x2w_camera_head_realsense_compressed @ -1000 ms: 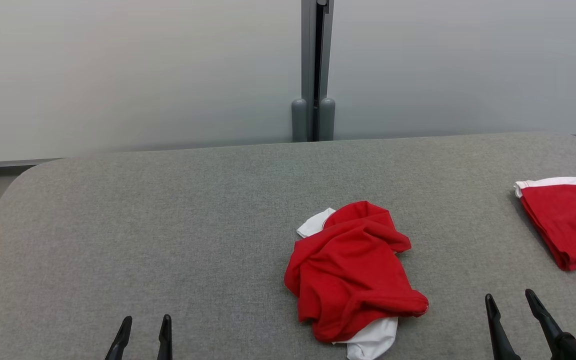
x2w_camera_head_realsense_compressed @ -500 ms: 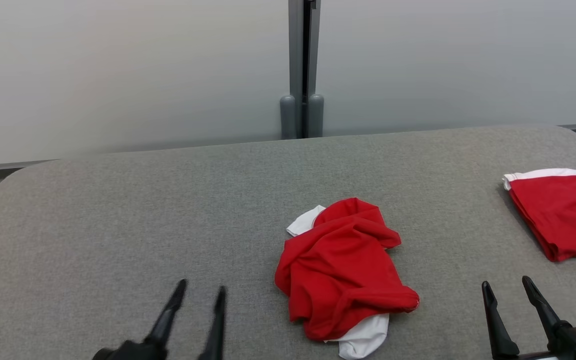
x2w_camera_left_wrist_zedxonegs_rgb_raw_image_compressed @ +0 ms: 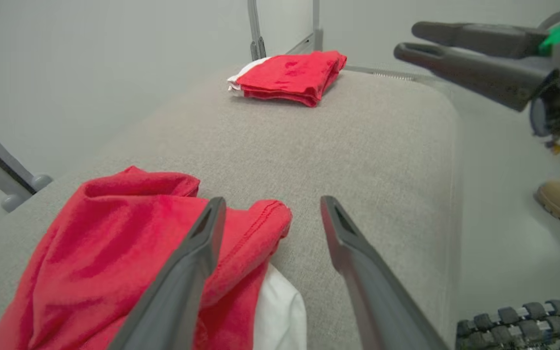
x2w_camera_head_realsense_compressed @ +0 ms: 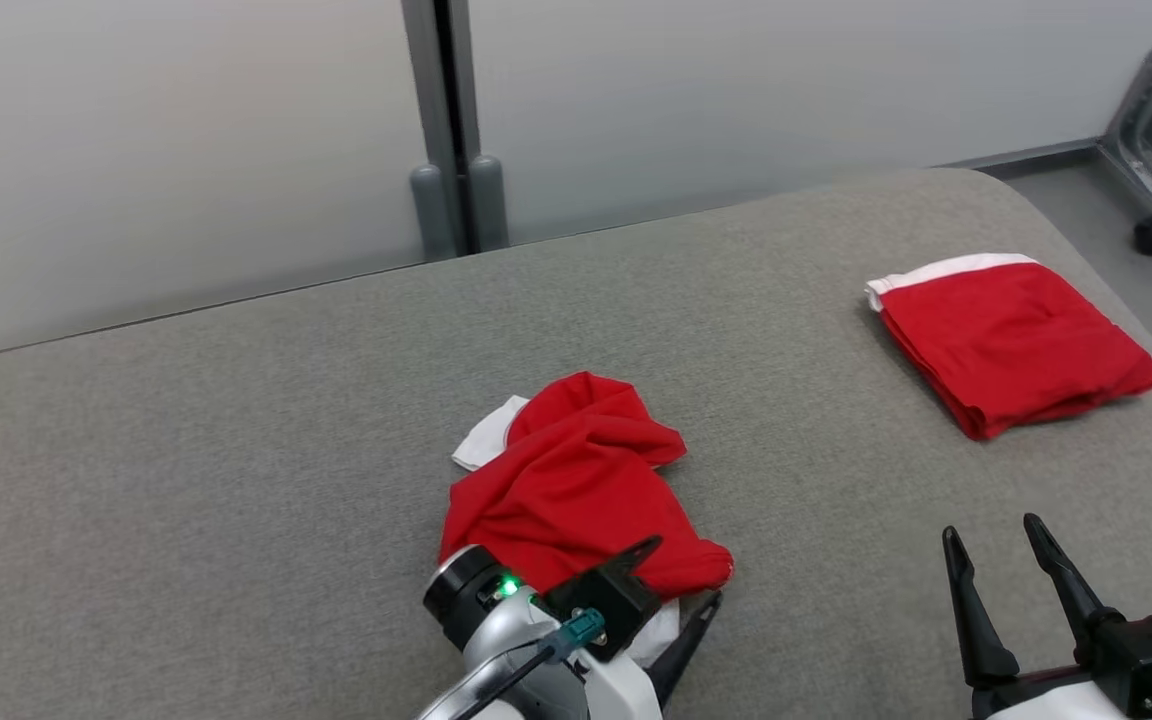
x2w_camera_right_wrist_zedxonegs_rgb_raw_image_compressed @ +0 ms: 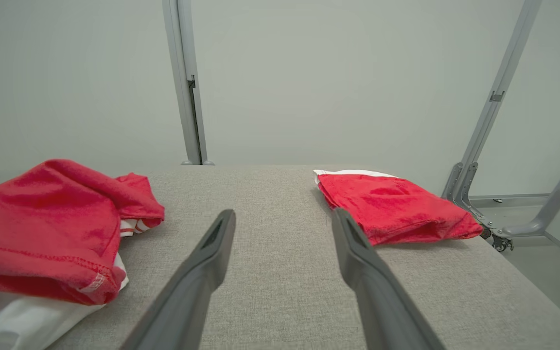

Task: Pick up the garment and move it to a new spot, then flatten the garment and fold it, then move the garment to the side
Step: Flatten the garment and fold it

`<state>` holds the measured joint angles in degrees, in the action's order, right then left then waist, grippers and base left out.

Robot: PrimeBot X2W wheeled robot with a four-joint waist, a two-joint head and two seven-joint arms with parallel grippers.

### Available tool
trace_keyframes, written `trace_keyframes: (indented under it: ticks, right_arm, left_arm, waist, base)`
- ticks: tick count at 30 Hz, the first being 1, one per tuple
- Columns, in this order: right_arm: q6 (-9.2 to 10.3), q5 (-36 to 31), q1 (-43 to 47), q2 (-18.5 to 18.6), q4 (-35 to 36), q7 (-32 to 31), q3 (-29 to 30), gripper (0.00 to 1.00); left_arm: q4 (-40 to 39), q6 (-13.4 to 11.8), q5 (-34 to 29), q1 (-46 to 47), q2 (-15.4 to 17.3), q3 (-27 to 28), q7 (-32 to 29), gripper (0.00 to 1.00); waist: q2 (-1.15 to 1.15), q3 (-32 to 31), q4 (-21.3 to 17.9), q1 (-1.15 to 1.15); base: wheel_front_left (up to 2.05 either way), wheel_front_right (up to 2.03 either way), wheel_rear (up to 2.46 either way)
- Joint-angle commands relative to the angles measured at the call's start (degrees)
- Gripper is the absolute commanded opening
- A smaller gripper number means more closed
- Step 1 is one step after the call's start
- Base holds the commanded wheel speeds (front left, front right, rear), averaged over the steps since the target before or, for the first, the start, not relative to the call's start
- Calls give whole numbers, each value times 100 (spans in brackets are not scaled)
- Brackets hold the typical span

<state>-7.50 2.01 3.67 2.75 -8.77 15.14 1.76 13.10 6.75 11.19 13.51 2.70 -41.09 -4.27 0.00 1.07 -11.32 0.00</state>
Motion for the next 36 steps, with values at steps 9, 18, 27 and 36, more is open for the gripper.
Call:
trace_keyframes:
  ticks: [9,18,27,36]
  right_arm:
    - [2,122,-36,27,-5,1,44,100]
    - [2,151,34,28,-1,1,141,100]
    - [2,125,117,29,-3,1,195,100]
    - [2,61,112,30,-51,1,150,100]
  left_arm:
    - [1150,-483,-305,446,41,-89,-742,44]
    - [-42,-689,1079,327,35,412,-1,0]
    - [-1413,-1951,2320,-302,176,2094,1013,0]
    - [660,-1540,3692,-730,407,3774,1552,0]
  waist:
    - [0,238,-528,0]
    - [0,94,-112,0]
    - [0,-72,355,0]
    - [0,-9,562,0]
  base:
    - [0,0,0]
    - [0,0,0]
    - [0,0,0]
    - [0,0,0]
